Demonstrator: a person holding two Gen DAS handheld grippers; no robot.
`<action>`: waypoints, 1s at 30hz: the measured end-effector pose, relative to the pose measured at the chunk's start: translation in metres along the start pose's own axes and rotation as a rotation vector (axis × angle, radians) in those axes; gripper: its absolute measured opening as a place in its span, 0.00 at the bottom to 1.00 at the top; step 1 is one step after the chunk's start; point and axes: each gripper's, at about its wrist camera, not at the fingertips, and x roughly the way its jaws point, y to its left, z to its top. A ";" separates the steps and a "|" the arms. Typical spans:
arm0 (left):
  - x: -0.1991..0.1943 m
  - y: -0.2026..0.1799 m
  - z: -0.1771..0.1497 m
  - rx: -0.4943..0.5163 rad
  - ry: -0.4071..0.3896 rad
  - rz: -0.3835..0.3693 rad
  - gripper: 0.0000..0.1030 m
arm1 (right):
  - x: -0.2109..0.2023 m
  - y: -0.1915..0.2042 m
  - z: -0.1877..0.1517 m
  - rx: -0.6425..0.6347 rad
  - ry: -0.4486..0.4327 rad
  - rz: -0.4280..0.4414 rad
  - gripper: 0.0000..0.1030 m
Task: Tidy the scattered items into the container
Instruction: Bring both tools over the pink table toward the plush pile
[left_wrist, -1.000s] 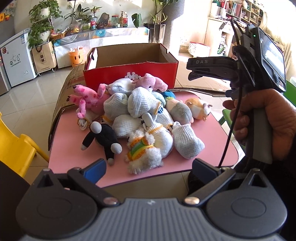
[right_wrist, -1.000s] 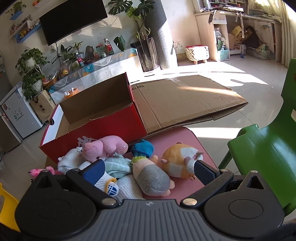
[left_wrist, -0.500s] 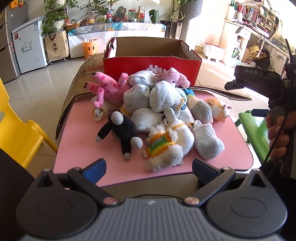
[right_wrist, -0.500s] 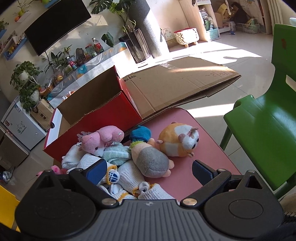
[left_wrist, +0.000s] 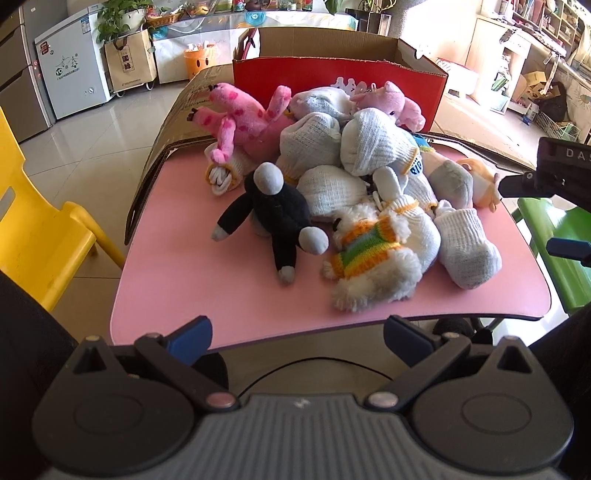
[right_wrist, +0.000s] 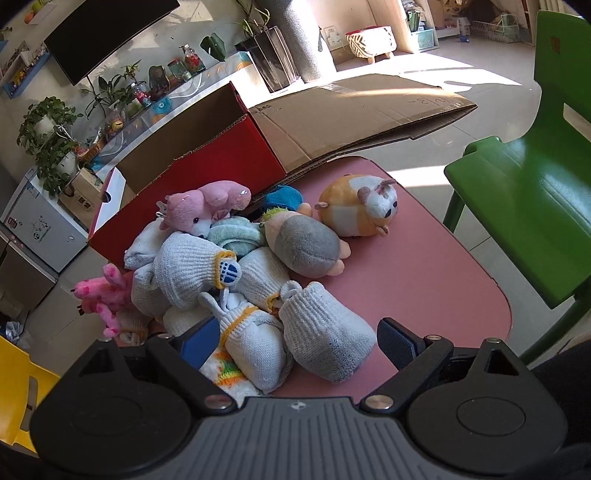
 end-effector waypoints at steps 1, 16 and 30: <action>0.002 0.002 -0.001 -0.007 0.008 0.004 1.00 | 0.001 -0.001 -0.003 0.005 0.007 -0.003 0.90; 0.010 0.020 -0.009 -0.106 0.092 0.007 1.00 | 0.007 -0.001 -0.016 -0.003 0.030 -0.026 0.90; 0.013 0.016 -0.011 -0.091 0.122 0.014 1.00 | 0.010 0.000 -0.016 -0.004 0.051 -0.035 0.90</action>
